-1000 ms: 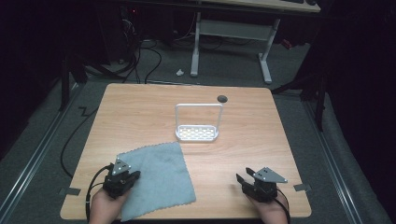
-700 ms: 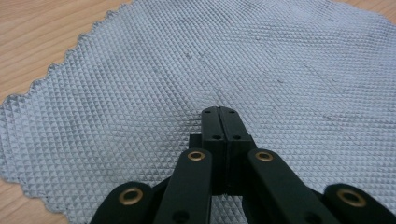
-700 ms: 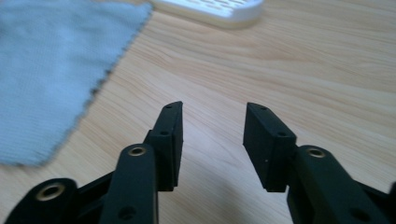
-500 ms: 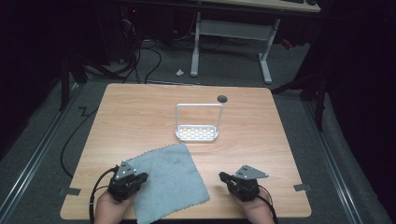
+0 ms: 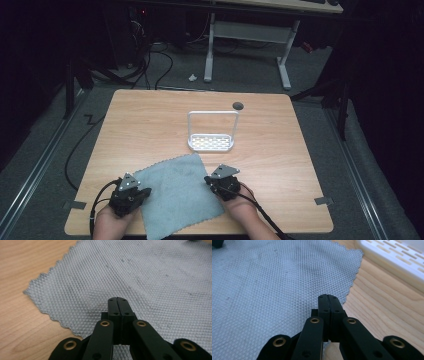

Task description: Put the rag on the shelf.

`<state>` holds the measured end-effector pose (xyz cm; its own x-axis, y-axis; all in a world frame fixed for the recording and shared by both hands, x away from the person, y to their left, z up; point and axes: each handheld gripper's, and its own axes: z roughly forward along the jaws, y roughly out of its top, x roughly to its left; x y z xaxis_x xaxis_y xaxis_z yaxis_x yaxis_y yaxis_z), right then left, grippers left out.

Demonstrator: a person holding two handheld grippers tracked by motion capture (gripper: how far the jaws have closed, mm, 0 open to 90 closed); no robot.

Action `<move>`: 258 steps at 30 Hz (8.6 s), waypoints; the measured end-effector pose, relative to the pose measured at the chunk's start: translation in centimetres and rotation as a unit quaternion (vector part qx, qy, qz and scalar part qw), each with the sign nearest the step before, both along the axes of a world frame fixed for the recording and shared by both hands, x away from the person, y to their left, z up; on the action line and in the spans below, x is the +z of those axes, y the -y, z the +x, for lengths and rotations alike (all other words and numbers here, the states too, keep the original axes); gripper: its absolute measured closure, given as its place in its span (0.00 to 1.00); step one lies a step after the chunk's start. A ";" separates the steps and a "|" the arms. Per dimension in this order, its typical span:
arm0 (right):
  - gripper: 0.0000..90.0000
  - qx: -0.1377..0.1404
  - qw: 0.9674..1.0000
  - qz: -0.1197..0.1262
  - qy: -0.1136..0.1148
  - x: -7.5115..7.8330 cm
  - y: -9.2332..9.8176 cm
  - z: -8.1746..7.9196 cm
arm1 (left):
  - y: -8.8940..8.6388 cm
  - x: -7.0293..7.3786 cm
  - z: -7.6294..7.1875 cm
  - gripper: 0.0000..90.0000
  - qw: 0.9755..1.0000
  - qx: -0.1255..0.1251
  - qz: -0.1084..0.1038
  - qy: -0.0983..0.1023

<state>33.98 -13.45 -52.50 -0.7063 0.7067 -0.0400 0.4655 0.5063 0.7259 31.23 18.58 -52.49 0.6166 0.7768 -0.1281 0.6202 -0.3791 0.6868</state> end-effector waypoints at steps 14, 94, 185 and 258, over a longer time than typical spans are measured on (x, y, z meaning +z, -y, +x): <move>1.00 0.005 1.000 -0.012 -0.007 -0.1 5.5 -5.4 | 5.3 -0.4 1.7 1.00 0.999 -0.041 -0.022 0.015; 0.95 -0.147 0.989 0.019 -0.004 -0.5 10.4 2.5 | 8.7 -1.0 6.6 0.99 0.998 0.025 -0.058 0.022; 1.00 -0.133 0.942 0.159 0.263 15.2 11.3 -1.2 | 7.0 15.0 4.9 1.00 0.937 0.009 -0.164 0.308; 1.00 -0.152 0.970 0.095 0.167 11.8 11.3 14.8 | 8.9 9.6 19.7 1.00 0.987 0.006 -0.080 0.140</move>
<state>48.75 -24.73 -40.68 -0.4336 0.8975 -0.0800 0.2954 0.2255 0.9284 50.90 9.72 -42.88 0.6362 0.7679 -0.0748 0.4007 -0.2460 0.8826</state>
